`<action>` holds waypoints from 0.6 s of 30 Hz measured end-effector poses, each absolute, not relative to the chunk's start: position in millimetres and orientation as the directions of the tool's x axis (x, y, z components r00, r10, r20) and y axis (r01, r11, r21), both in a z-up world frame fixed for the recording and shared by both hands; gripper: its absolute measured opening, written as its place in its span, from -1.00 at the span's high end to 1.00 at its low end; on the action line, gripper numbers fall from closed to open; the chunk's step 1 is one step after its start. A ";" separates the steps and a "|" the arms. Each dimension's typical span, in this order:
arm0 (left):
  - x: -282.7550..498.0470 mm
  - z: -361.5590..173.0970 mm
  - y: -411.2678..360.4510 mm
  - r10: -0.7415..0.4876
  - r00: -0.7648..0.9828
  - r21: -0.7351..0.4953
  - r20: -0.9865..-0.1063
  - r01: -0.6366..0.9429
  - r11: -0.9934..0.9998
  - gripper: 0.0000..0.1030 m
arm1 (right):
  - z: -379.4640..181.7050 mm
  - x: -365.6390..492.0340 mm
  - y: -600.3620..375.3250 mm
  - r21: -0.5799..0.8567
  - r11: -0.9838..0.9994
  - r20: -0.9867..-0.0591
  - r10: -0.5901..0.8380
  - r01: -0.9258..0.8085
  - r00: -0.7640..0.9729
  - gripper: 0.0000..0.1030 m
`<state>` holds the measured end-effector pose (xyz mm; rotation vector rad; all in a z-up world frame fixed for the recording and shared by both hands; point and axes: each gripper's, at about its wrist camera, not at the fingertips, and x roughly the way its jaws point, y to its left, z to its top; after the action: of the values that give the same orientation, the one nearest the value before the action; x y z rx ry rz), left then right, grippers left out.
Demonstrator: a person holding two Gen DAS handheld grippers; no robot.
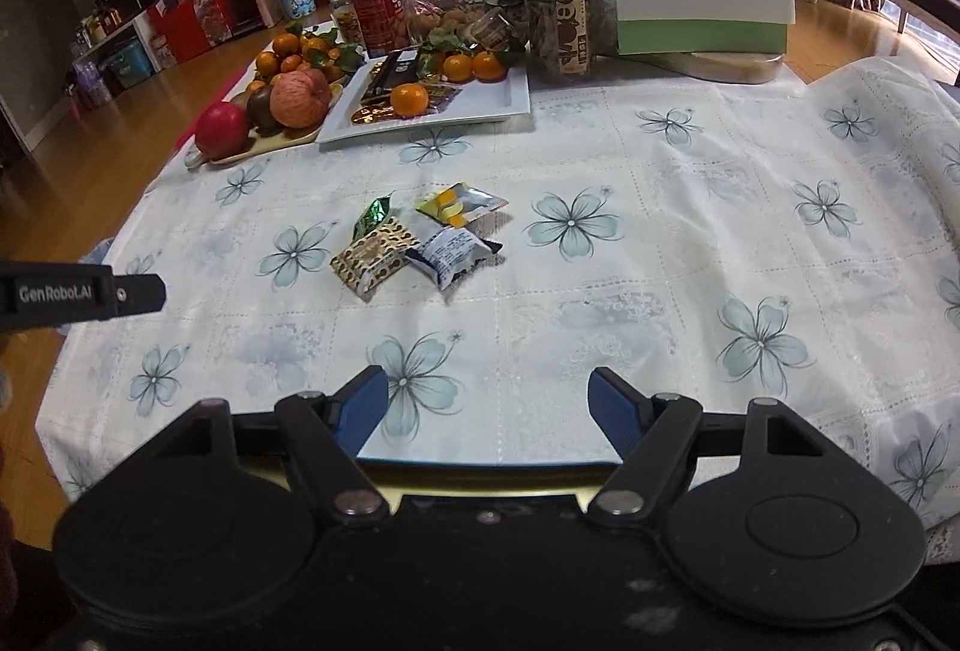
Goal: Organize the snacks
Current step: 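Move both tools toward the snack pile on the tablecloth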
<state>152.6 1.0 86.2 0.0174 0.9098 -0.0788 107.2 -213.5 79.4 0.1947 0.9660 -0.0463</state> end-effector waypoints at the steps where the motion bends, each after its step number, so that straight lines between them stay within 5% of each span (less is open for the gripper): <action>1: 159.4 86.0 1.4 -0.054 0.610 -0.014 -0.791 0.071 0.997 0.35 | 78.9 114.1 -215.4 0.132 0.983 -0.825 0.039 0.124 0.563 -0.49; 18: 239.0 48.3 -1.2 -0.031 0.431 -0.010 -0.902 0.052 0.999 0.36 | 45.1 235.2 -231.7 0.194 0.971 -0.886 0.110 0.143 0.451 -0.35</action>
<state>239.0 -1.2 48.3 0.0206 1.1239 -0.0518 235.2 -231.7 45.1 0.2550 1.1057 -0.0203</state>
